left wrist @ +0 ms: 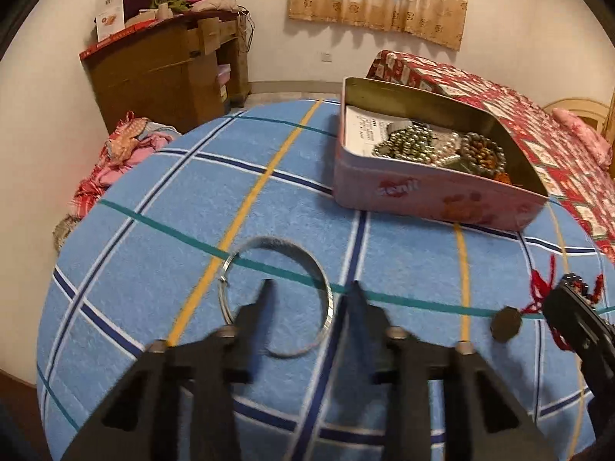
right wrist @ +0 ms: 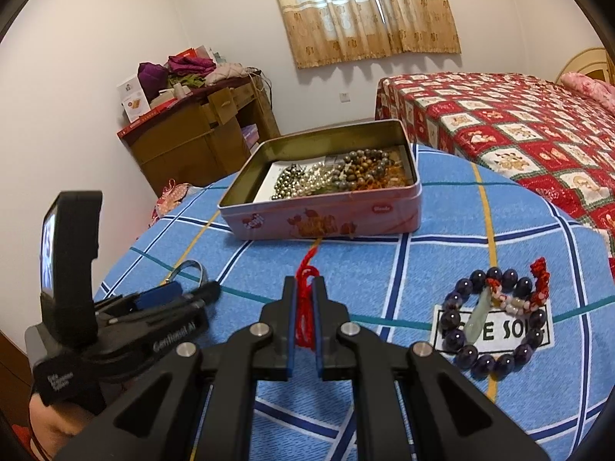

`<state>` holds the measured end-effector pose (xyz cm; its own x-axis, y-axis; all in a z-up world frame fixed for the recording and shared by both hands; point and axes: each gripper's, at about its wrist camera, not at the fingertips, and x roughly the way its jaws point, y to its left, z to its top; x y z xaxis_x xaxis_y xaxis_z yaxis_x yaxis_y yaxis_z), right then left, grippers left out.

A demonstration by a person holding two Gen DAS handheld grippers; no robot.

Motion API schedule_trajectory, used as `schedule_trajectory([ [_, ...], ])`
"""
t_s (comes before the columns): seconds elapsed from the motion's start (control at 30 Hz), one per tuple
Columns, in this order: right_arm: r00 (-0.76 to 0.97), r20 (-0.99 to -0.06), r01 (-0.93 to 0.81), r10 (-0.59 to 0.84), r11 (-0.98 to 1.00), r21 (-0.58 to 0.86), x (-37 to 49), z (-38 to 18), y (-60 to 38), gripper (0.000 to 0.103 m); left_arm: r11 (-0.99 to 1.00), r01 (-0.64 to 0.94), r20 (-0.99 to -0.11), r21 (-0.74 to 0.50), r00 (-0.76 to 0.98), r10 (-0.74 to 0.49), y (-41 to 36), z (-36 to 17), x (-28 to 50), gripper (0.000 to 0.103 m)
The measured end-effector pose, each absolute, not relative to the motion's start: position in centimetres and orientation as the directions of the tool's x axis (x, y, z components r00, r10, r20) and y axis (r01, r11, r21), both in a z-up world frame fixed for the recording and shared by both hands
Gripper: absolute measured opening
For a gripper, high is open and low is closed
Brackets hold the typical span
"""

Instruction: Organize jewelry

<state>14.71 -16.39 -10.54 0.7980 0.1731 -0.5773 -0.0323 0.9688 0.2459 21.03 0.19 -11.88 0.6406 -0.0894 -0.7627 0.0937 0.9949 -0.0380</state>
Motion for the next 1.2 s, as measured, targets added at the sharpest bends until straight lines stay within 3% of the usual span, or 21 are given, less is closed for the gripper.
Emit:
schedule_trajectory([
  [0.07,0.798,-0.578,-0.031,0.174,0.968,0.249,14.7,-10.6,-16.5,0.010,0.992,0.115,-0.761,-0.045,0.639,-0.109,0.5,-11.9,21.6,0.007],
  [0.13,0.798,-0.576,-0.030,0.174,0.967,0.251,14.6,-10.6,-16.5,0.010,0.987,0.122,-0.758,-0.107,0.632,-0.160,1.5,-12.0,21.7,0.002],
  [0.23,0.800,-0.574,-0.029,0.174,0.967,0.252,14.7,-10.6,-16.6,0.010,0.956,0.122,-0.721,-0.268,0.632,-0.283,3.4,-12.0,21.0,0.002],
  [0.47,0.816,-0.551,-0.033,0.172,0.967,0.253,14.2,-10.3,-16.7,0.010,0.915,0.180,-0.581,-0.362,0.724,-0.372,4.1,-9.5,17.8,0.002],
  [0.93,0.902,-0.416,-0.017,0.110,0.975,0.221,16.1,-6.8,-18.5,0.010,0.944,0.267,-0.480,-0.194,0.813,-0.329,-1.9,-5.4,20.3,0.002],
  [1.2,0.949,-0.314,0.053,0.015,0.977,0.208,20.4,-4.9,-20.1,0.010,0.943,0.267,-0.467,-0.199,0.820,-0.330,-4.4,-5.7,24.6,0.002],
])
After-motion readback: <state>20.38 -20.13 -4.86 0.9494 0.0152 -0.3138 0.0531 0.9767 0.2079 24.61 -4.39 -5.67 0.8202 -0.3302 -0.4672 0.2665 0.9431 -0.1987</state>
